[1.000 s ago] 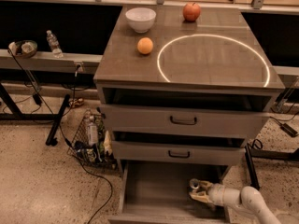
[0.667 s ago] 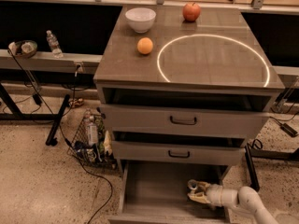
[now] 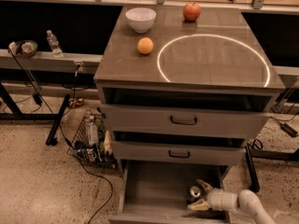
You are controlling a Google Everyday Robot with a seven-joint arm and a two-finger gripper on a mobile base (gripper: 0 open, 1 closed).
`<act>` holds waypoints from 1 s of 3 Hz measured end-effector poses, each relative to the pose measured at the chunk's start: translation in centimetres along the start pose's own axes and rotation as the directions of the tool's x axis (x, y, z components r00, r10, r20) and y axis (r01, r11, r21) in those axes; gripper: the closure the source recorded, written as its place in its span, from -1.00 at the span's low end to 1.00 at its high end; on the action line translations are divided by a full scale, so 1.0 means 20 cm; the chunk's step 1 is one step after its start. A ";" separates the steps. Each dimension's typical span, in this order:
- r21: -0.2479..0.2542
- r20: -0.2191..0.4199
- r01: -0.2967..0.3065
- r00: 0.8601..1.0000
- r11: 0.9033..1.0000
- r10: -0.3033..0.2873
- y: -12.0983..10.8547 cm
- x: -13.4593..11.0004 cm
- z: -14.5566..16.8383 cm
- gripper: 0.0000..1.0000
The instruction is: Place redbull can into bottom drawer
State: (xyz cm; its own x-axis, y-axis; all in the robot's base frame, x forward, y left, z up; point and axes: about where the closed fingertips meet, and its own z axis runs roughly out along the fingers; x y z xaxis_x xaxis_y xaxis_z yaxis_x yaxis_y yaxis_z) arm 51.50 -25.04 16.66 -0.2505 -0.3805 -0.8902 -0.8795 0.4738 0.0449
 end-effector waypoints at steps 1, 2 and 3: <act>0.025 -0.022 -0.013 1.000 1.000 0.014 0.01 0.05 -0.09 -1.00; 0.115 -0.066 -0.038 0.997 0.993 0.046 -0.05 0.01 -0.36 -1.00; 0.253 -0.054 -0.032 0.997 0.967 0.047 -0.15 -0.24 -0.82 -1.00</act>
Offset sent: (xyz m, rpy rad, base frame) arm -0.0277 -0.1469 0.1126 -0.1653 0.0099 -0.2562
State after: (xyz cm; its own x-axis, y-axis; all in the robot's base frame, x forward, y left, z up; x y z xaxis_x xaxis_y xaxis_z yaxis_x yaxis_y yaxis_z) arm 48.72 -37.58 28.25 -0.3132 -0.3996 -0.8615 -0.7402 0.6711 -0.0422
